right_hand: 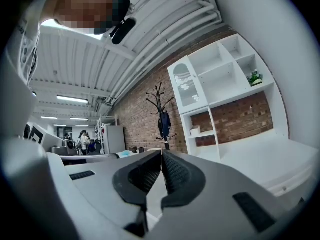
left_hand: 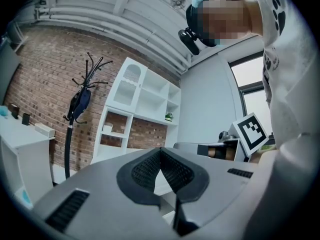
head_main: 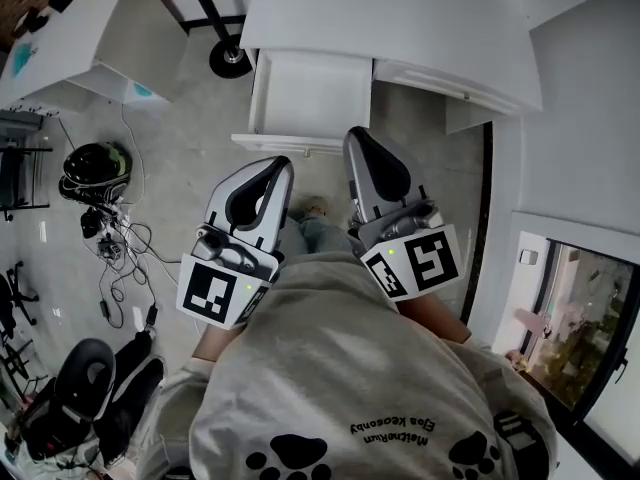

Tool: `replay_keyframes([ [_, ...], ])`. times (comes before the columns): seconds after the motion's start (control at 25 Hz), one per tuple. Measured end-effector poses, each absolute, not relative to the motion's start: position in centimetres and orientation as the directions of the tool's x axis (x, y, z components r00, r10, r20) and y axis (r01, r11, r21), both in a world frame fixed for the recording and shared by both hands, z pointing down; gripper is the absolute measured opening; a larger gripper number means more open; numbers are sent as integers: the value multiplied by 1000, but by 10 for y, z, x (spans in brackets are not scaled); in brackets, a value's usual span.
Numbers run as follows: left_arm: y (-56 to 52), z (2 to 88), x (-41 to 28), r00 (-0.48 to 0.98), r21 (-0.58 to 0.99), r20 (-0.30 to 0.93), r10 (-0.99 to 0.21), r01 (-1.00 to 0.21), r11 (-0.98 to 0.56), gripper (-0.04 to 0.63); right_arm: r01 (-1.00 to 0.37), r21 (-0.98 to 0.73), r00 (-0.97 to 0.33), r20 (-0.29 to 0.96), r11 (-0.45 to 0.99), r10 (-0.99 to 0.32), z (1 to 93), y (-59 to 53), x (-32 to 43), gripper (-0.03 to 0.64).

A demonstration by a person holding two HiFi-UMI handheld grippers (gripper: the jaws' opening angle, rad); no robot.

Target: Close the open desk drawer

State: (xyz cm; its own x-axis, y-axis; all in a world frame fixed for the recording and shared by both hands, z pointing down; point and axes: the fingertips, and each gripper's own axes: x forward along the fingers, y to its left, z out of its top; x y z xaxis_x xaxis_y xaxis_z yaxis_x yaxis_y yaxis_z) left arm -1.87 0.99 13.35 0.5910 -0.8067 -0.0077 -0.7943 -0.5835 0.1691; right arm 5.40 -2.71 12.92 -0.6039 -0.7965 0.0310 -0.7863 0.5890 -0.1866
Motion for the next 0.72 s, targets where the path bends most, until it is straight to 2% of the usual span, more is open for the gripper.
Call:
replay_keyframes([
  [0.72, -31, 170, 9, 703, 175, 54, -709, -706, -686, 18, -832, -103, -554, 85, 546, -828, 160, -49, 54, 32],
])
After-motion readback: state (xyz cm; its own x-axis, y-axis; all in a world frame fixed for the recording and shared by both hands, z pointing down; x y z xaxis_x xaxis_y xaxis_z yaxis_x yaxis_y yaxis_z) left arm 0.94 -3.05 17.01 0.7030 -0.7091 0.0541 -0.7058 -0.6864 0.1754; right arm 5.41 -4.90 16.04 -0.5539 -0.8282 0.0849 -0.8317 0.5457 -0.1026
